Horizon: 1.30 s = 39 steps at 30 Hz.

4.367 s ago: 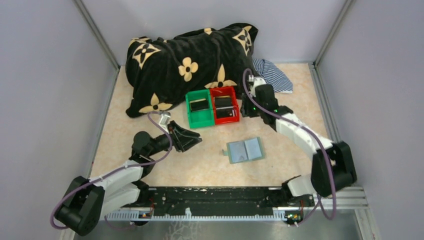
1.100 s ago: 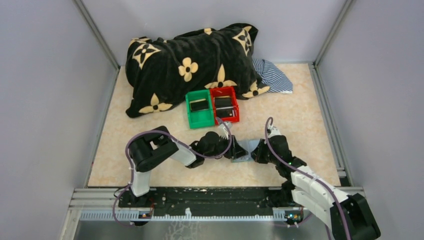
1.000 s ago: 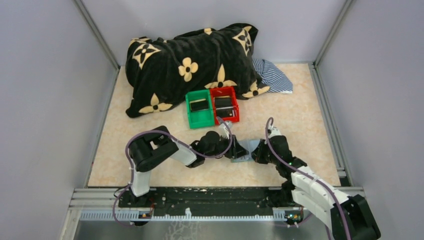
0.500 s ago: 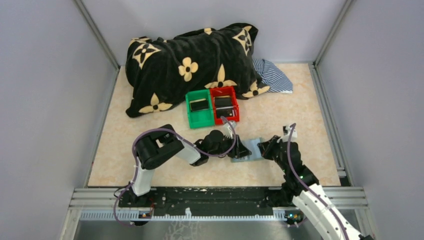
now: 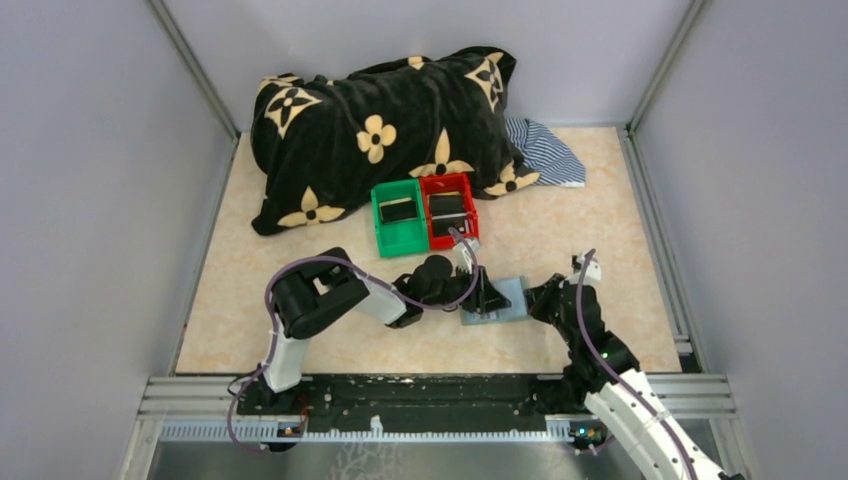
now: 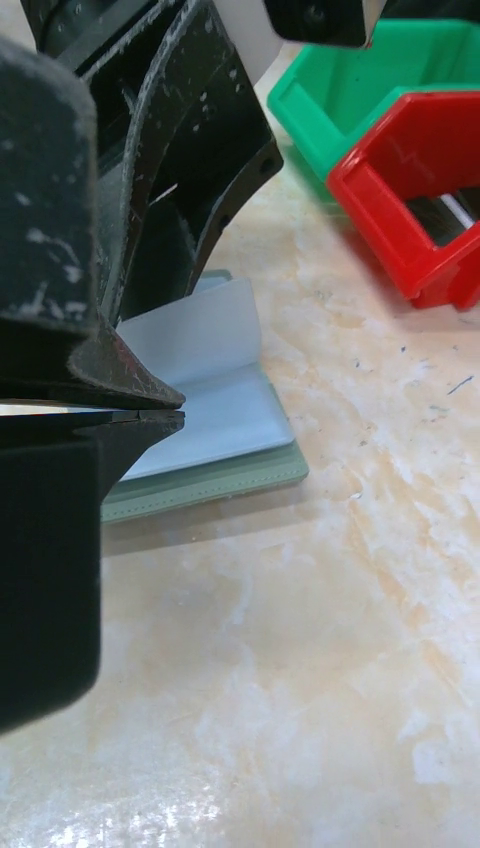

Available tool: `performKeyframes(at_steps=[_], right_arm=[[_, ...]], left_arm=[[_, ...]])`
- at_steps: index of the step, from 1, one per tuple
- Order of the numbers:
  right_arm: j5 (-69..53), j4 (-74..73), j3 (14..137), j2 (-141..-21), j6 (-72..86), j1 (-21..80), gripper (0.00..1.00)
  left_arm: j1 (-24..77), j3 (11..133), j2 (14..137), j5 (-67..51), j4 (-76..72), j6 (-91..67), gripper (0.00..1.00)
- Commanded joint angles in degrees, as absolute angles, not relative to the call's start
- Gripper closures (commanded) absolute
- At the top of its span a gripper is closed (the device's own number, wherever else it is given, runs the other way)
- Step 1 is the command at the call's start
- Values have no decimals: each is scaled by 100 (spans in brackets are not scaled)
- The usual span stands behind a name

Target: Take the credit cards out of the card holder

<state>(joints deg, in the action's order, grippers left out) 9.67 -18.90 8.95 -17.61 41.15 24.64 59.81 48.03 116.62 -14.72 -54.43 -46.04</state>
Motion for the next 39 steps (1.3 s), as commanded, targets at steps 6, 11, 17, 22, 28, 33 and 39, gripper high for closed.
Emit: performKeyframes(at_steps=[6, 11, 17, 22, 28, 33, 39], right_arm=[[982, -1994, 1480, -1579, 3826, 2488, 100], [945, -2224, 1360, -986, 3941, 2487, 100], [869, -2111, 1265, -1063, 4055, 2490, 100], [616, -1654, 1160, -1496, 4150, 2488, 100], [320, -762, 919, -2007, 4169, 2486, 100], [-624, 617, 625, -3487, 4027, 2492, 100], [-1003, 1576, 523, -4366, 4037, 2483, 100]], left_arm=[[5990, 5341, 12022, -1526, -5312, -4435, 48], [5985, 5705, 12276, -1636, -5249, -4423, 48], [5946, 5258, 11877, -1499, -5685, -4340, 47], [5886, 4555, 11057, -1285, -5932, -3974, 47], [5811, 3874, 10472, -1089, -5971, -3887, 46], [5776, 3242, 10487, -986, -6401, -4154, 46], [5757, 2791, 10776, -940, -7194, -4629, 47]])
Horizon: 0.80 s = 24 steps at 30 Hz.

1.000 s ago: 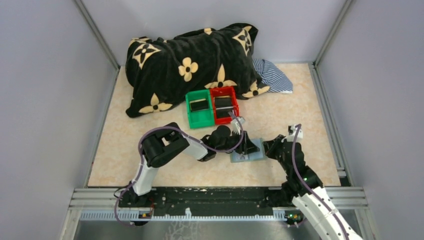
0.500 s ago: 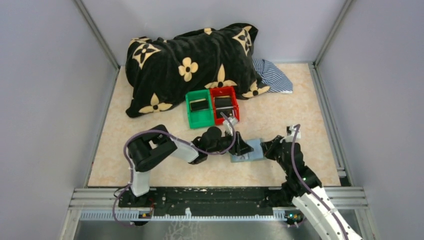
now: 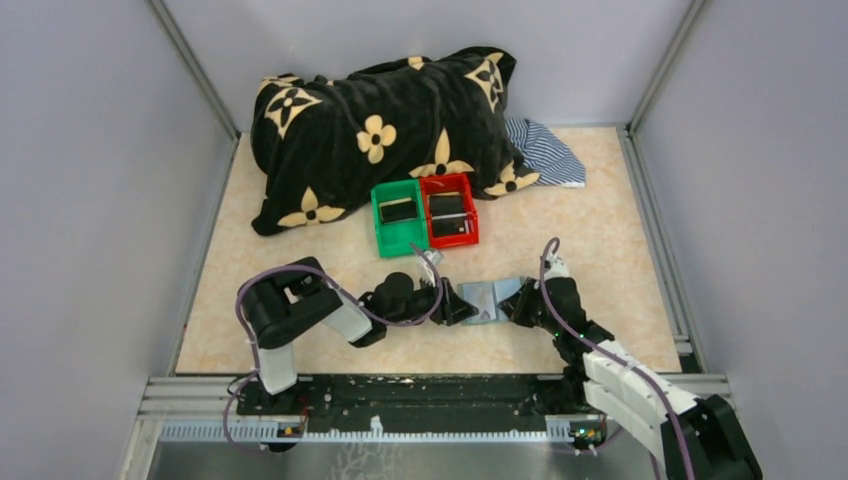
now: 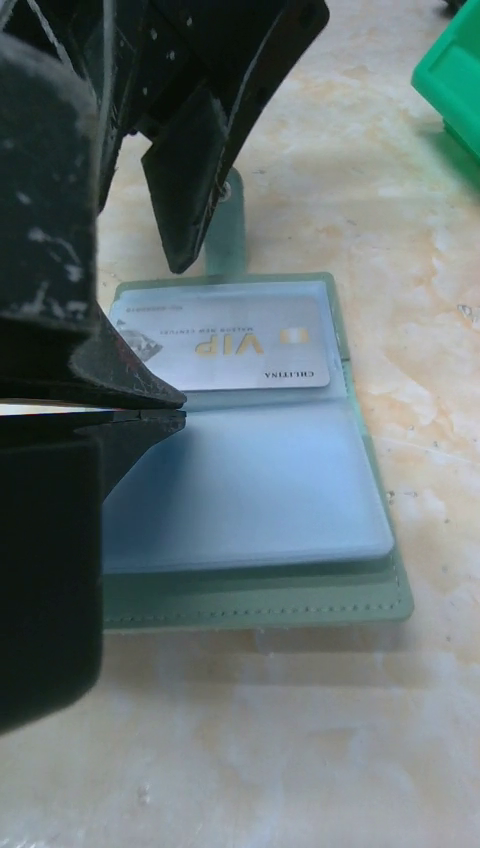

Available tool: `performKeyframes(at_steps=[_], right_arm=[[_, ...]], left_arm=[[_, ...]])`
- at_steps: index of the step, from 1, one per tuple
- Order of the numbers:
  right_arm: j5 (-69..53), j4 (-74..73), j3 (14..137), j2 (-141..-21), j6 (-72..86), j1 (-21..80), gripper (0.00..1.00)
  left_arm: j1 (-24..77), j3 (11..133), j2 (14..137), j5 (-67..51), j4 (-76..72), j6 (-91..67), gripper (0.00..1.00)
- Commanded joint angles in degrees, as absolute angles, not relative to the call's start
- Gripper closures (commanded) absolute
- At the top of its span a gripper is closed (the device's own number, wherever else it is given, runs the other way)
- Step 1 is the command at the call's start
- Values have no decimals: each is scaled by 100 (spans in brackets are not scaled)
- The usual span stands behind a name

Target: Take the credit cards out of the card holder

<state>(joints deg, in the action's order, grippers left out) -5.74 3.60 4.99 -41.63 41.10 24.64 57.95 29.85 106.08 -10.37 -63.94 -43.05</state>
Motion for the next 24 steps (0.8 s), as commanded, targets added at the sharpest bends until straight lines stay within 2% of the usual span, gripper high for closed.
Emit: performKeyframes(at_steps=[1, 2, 5, 11, 17, 24], right_arm=[[-1013, 1616, 546, -4402, 3989, 2487, 100], [-1015, 1632, 571, -4444, 3931, 2487, 100], [-978, 1567, 662, -4565, 3811, 2487, 87], [-1561, 2236, 428, -5058, 4095, 2260, 77], [-1762, 2484, 308, -5235, 4198, 2070, 76], [-1515, 1806, 316, -4503, 4024, 1801, 78]], left_arm=[[5750, 2748, 10817, -928, -7258, -4673, 47], [5748, 2717, 10853, -918, -7287, -4697, 47], [5741, 2682, 10944, -896, -7304, -4728, 47], [5696, 2705, 11190, -987, -7421, -4851, 47], [5679, 2806, 11362, -1079, -7470, -4944, 47], [5648, 2867, 11421, -1135, -7437, -4950, 48]])
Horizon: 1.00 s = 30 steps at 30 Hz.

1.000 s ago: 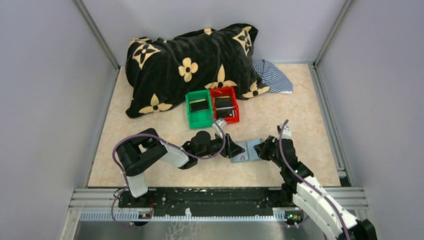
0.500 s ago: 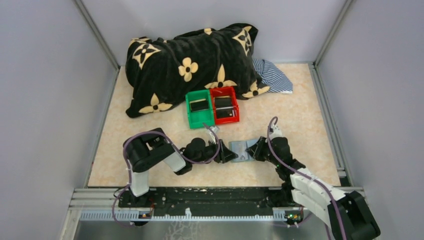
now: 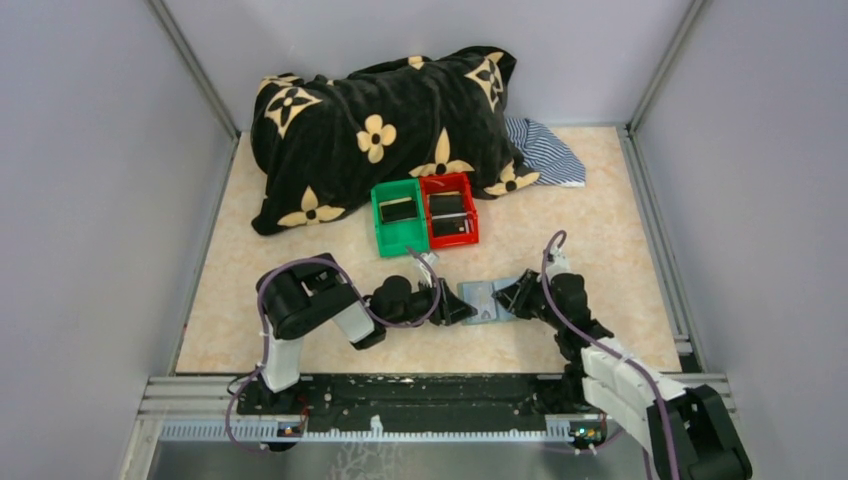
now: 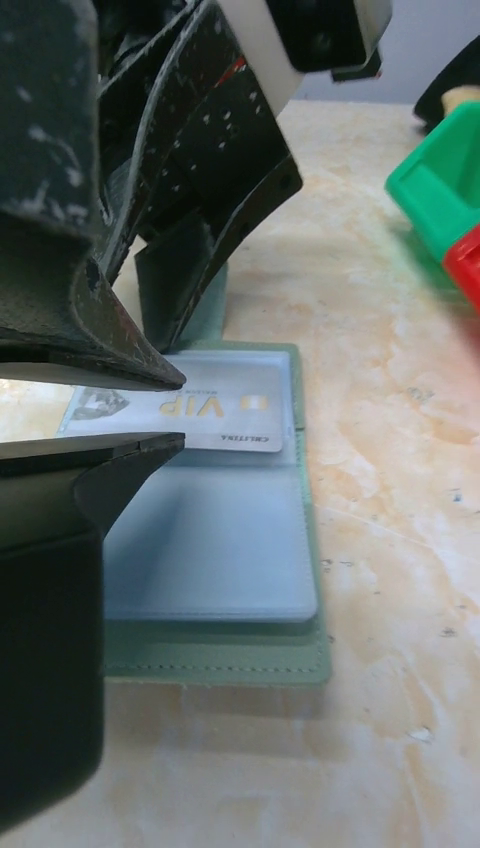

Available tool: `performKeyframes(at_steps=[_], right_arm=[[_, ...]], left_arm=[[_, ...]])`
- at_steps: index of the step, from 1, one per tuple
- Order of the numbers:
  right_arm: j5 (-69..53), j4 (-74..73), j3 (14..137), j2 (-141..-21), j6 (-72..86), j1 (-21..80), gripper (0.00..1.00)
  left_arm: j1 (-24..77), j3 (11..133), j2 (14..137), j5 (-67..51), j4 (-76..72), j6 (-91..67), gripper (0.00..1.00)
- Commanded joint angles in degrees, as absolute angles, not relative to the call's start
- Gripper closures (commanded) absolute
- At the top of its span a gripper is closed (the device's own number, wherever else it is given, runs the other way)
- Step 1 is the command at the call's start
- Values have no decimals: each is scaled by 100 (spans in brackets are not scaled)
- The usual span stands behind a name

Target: Take the credit cards out of the card holder

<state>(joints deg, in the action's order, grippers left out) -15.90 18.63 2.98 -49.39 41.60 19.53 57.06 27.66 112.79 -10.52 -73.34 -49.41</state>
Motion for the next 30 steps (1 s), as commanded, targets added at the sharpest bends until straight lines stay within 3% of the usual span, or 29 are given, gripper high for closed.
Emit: performKeyframes(at_steps=[1, 18, 23, 30], right_arm=[[-1518, 1731, 329, -4475, 3983, 1775, 78], [-2121, 2723, 132, -5738, 4026, 1731, 78], [-2594, 3069, 154, -5838, 4033, 1725, 99], [-2856, 3149, 134, -5589, 4176, 1726, 100]], left_arm=[[5638, 2884, 11438, -1153, -7443, -4962, 48], [5608, 2985, 11441, -1281, -7347, -4964, 48], [5601, 3027, 11484, -1314, -7345, -4970, 48], [5590, 3068, 11550, -1372, -7337, -5005, 48]])
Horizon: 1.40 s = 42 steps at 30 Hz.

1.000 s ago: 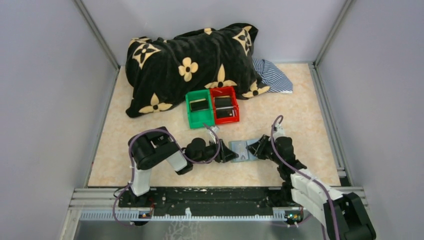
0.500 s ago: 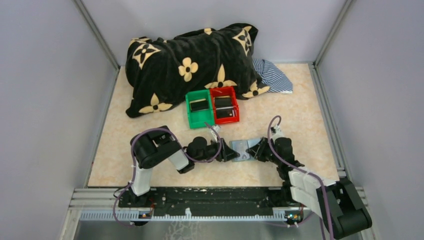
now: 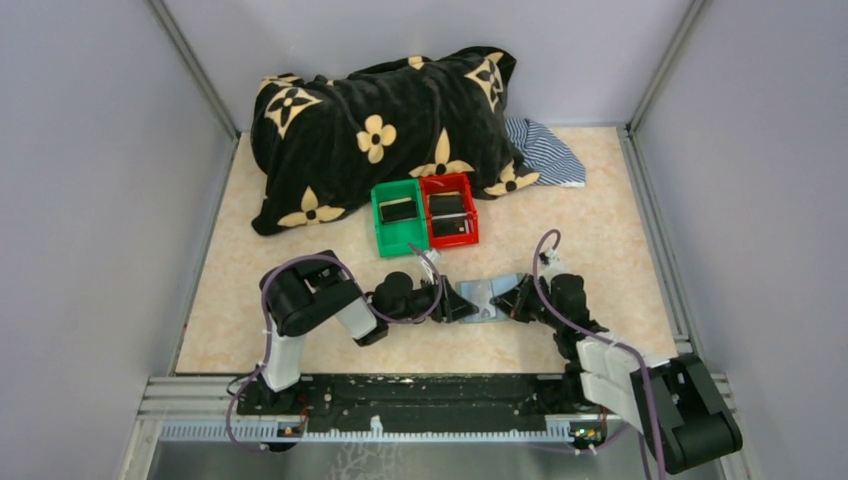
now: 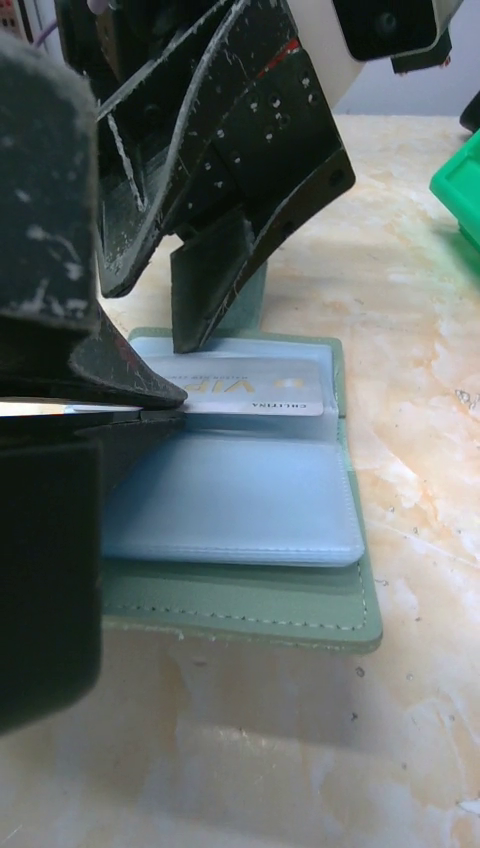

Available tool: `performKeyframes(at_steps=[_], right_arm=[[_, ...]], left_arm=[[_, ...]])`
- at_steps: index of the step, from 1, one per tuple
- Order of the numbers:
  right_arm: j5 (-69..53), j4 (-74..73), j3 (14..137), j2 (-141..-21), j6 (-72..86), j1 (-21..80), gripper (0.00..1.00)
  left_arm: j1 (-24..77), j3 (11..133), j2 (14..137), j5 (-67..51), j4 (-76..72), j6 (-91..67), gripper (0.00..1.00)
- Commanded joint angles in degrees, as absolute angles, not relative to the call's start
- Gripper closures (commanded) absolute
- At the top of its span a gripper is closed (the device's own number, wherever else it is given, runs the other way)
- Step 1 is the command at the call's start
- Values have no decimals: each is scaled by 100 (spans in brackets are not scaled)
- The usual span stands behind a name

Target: Take the credit cards out of the card holder

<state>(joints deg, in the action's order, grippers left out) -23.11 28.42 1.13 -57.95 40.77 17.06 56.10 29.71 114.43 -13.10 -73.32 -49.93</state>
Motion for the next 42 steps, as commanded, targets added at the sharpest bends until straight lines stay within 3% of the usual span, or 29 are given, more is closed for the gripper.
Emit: performKeyframes(at_steps=[1, 9, 15, 29, 42], right_arm=[[-2811, 3046, 133, -5482, 4188, 1726, 100], [-2132, 1672, 141, -3936, 4167, 1653, 100], [-1869, 956, 209, -3434, 4122, 1506, 100], [-2399, 1603, 60, -4306, 4206, 1481, 100], [-2343, 1331, 17, -3924, 4234, 1479, 100]], left_arm=[[5590, 3060, 11550, -1375, -7346, -5009, 48], [5559, 3032, 11574, -1410, -7436, -5063, 49], [5561, 3033, 11660, -1468, -7579, -5158, 49], [5470, 3090, 11477, -1807, -8121, -5417, 49], [5420, 3298, 12282, -1746, -8461, -5682, 51]])
